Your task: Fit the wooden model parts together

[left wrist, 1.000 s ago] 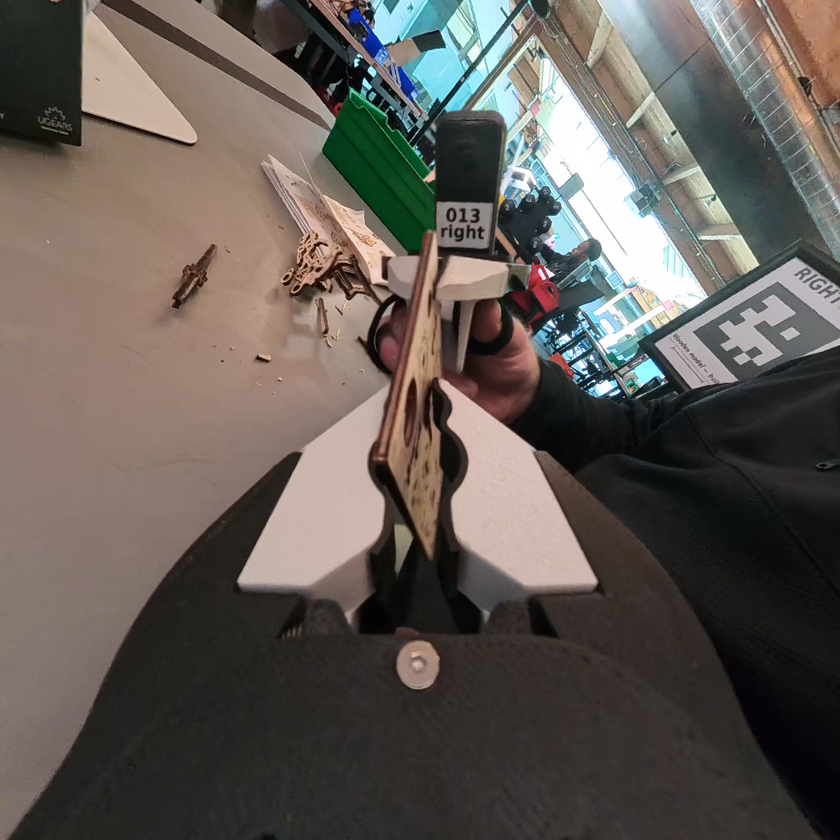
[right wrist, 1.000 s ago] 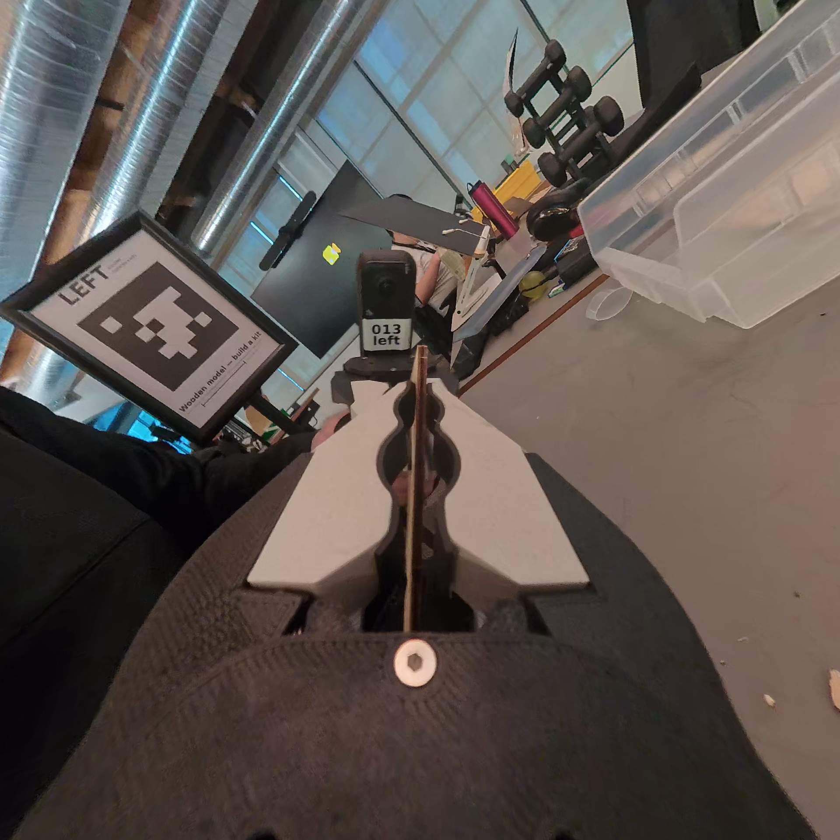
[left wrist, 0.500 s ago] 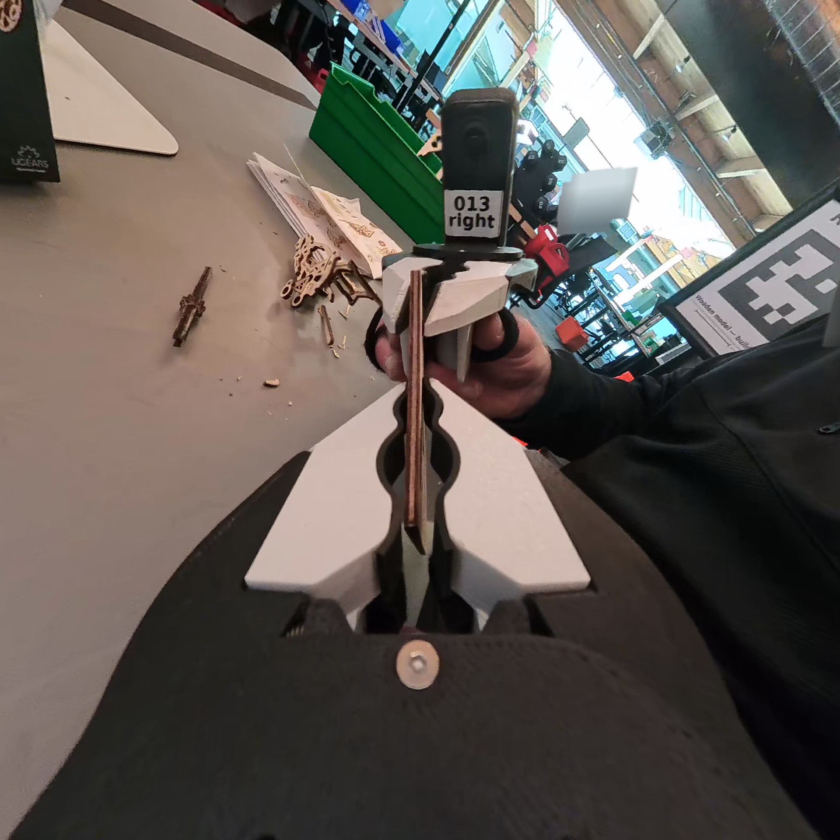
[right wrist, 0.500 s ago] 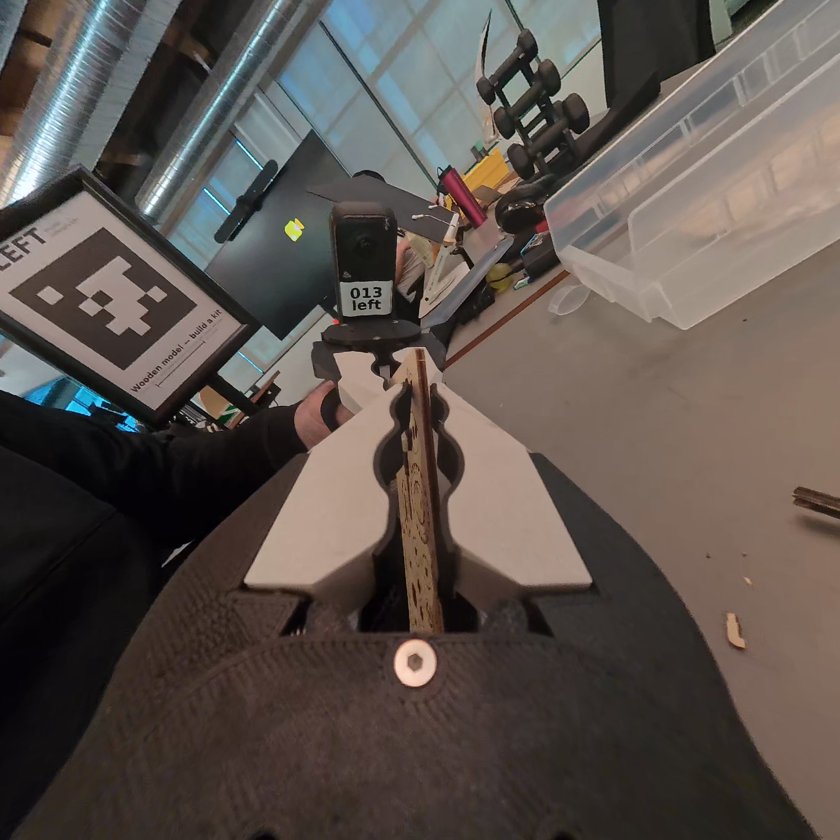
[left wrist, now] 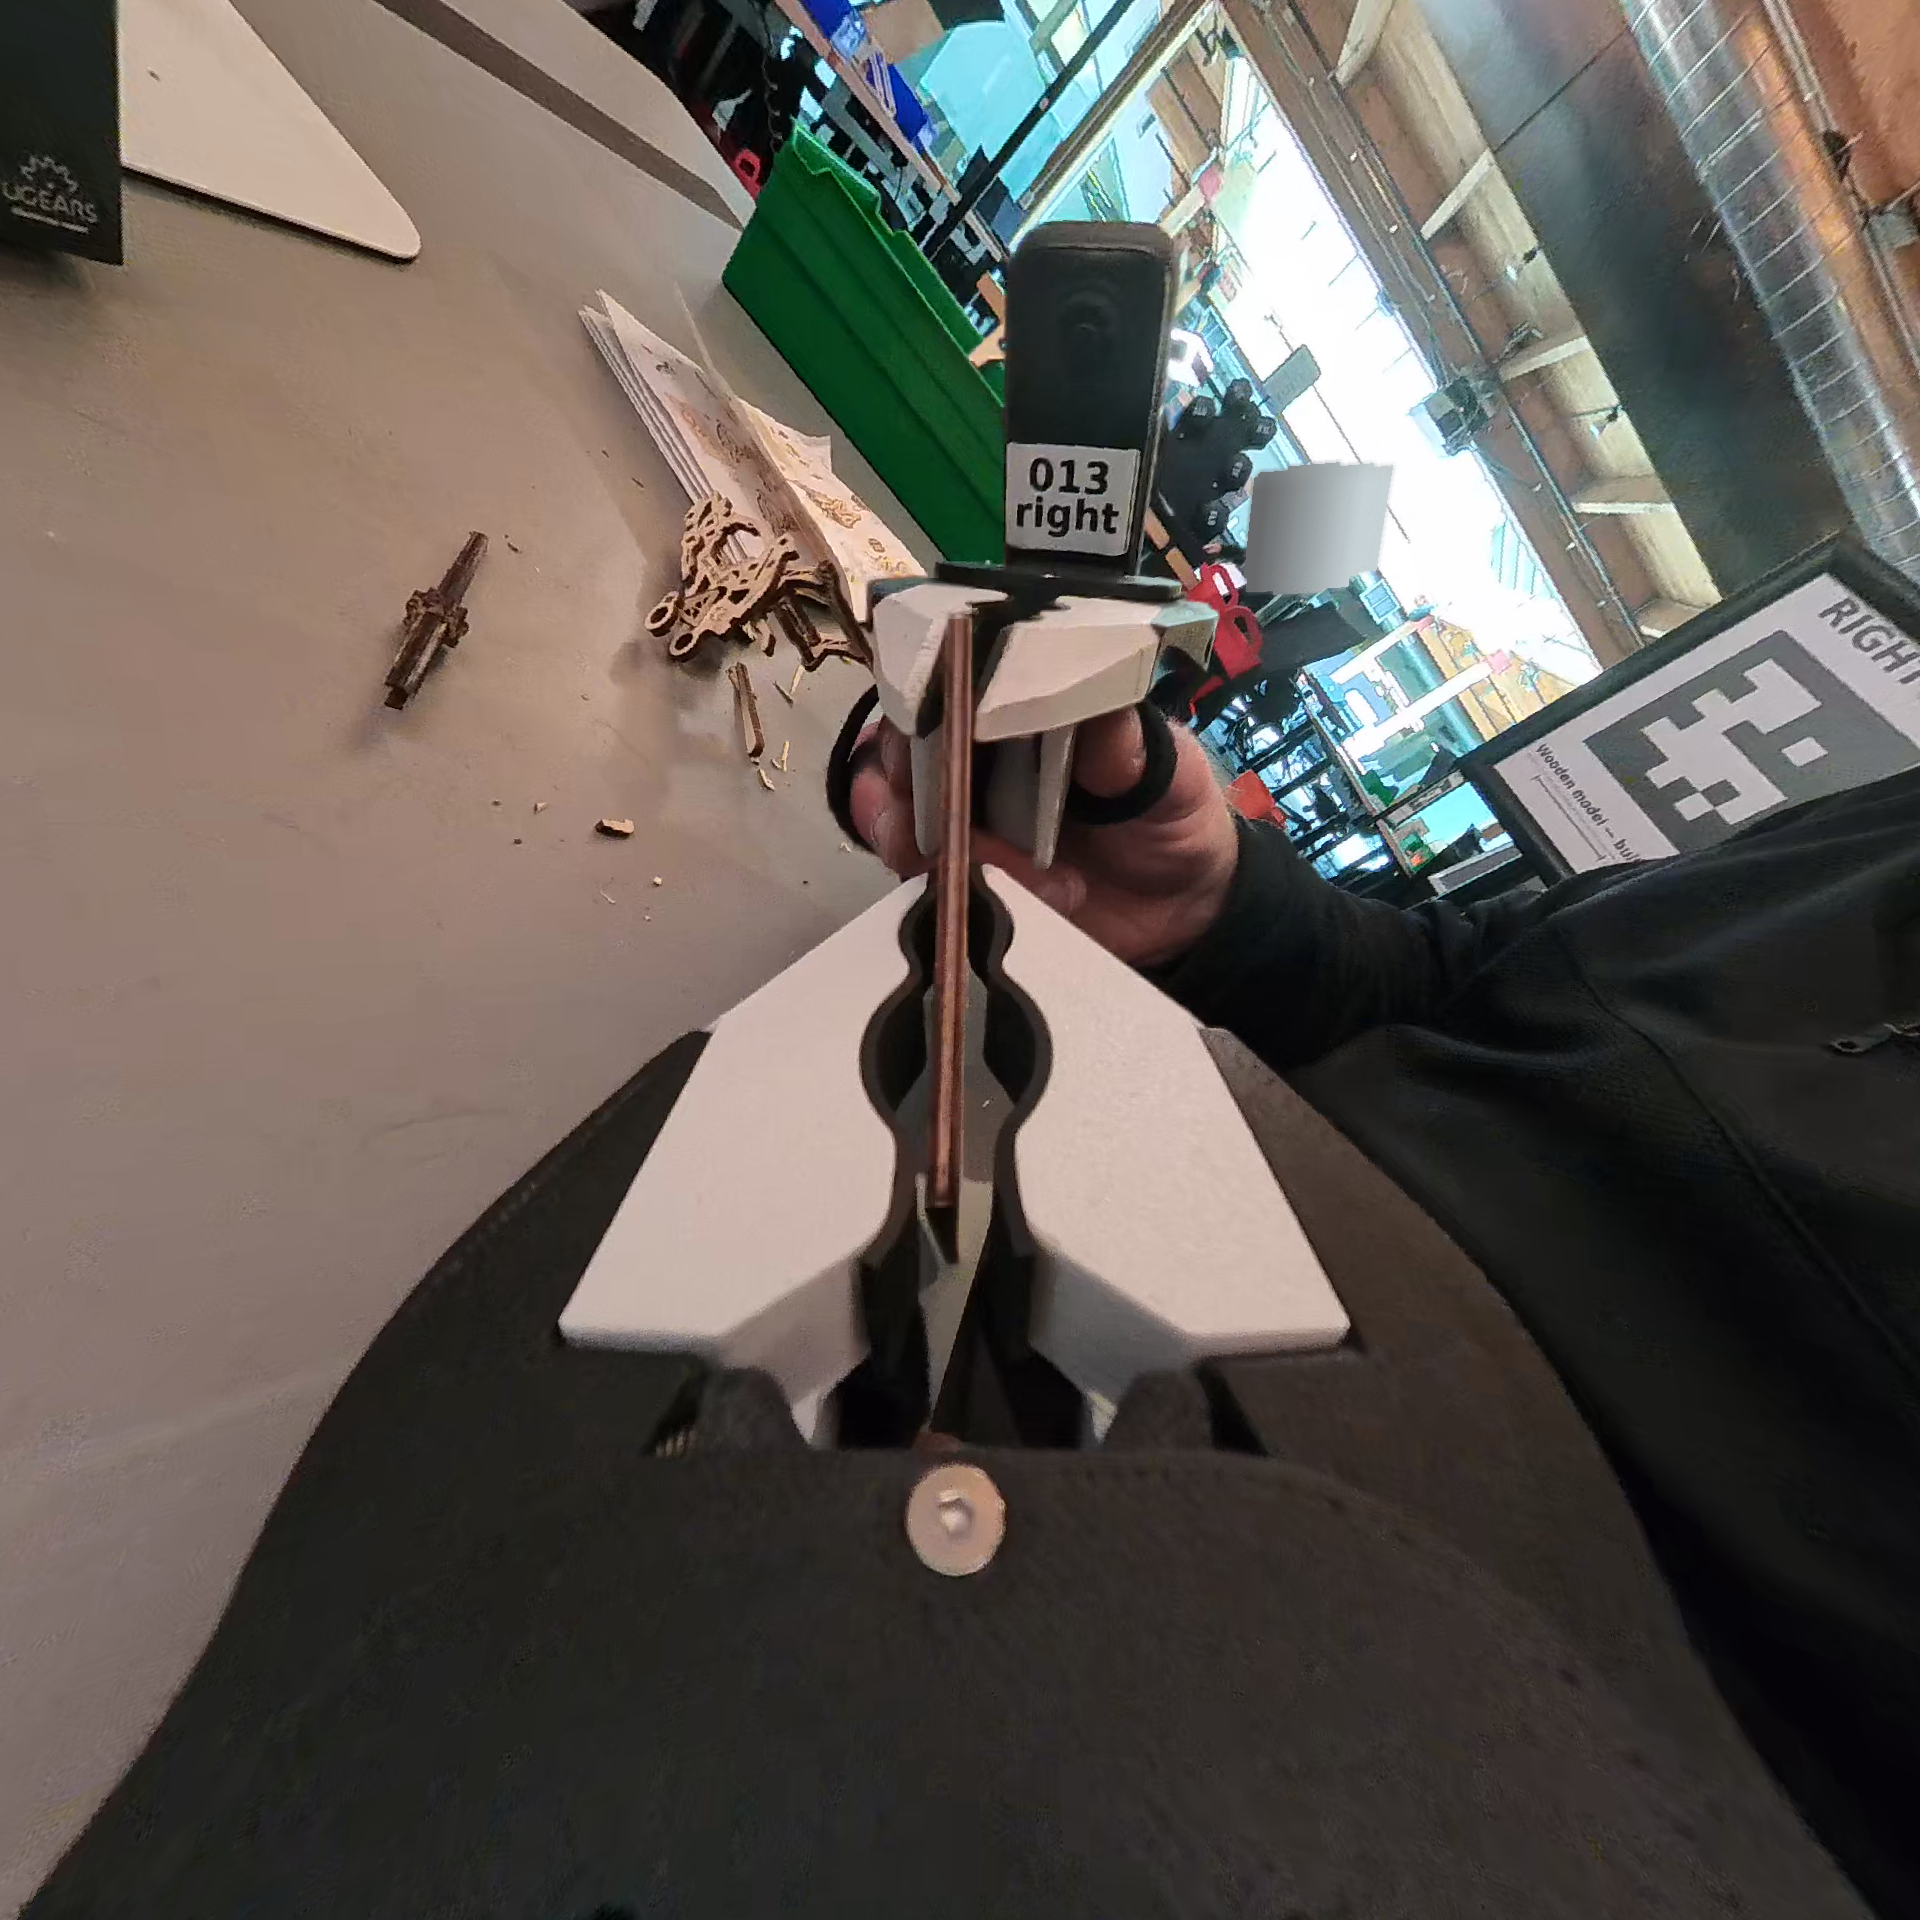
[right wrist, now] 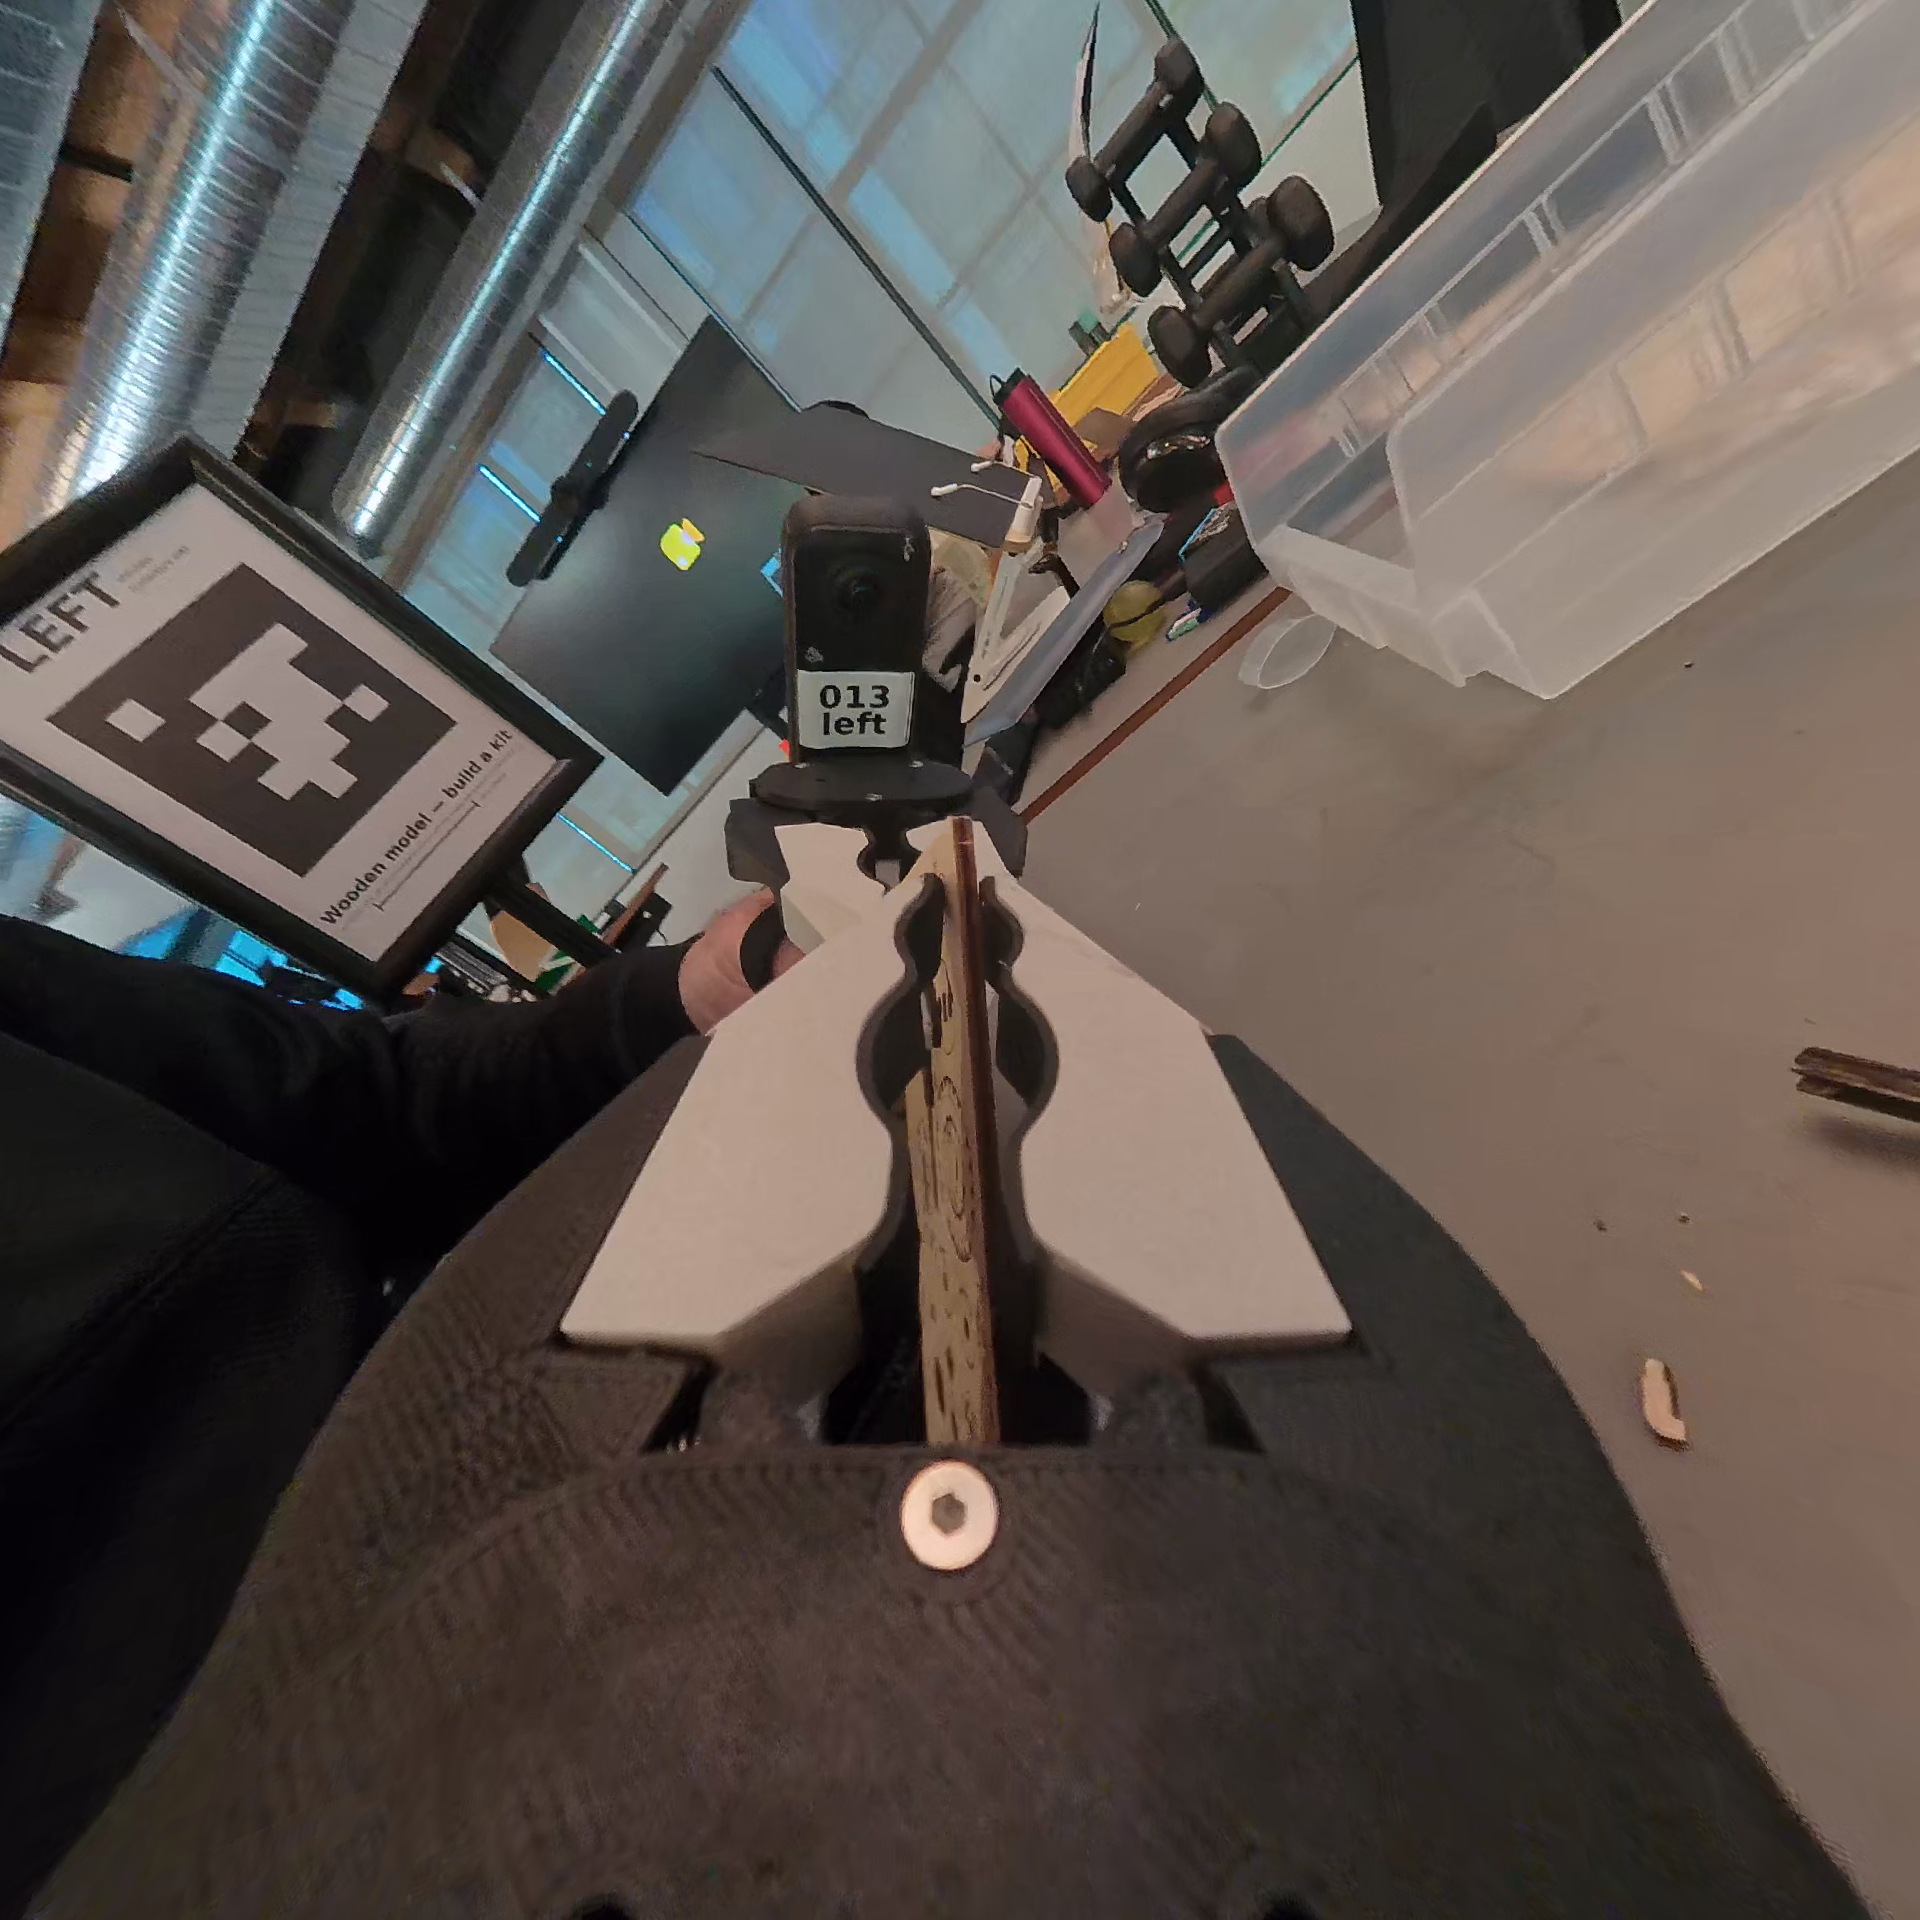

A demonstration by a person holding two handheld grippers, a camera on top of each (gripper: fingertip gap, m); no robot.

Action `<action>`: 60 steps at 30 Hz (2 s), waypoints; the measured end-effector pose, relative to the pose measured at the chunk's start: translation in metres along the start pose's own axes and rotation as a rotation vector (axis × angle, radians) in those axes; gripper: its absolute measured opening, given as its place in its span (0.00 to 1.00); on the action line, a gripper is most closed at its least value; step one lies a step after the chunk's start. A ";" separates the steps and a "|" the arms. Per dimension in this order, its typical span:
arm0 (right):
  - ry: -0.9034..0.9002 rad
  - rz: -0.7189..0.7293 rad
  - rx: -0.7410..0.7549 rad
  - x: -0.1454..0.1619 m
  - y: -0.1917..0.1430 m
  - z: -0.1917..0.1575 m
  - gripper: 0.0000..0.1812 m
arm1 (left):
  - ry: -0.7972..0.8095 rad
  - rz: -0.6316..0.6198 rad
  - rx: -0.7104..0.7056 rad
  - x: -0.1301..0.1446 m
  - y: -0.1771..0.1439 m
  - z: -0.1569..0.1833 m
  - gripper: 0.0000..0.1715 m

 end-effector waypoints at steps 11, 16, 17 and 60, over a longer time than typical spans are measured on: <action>-0.125 -0.100 0.134 -0.001 0.001 0.003 0.03 | 0.071 -0.023 -0.104 0.000 0.000 -0.001 0.01; -0.124 -0.100 0.112 -0.004 0.000 -0.001 0.03 | 0.052 -0.017 -0.085 -0.002 0.000 0.001 0.01; -0.120 -0.093 0.102 -0.006 -0.001 -0.002 0.03 | 0.057 -0.013 -0.084 -0.003 0.000 0.003 0.01; -0.005 -0.052 0.109 0.001 -0.010 0.005 0.04 | 0.034 0.061 -0.098 -0.003 -0.016 0.004 0.01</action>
Point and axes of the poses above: each gripper's, where its closed fingertips meet, y out along the fingers, x out of its underside, z = x × y across the jaws, the point moved 5 cm from there along -y, back along the fingers, and after that the axes turned 3 degrees about -z, right-handed, at the moved point
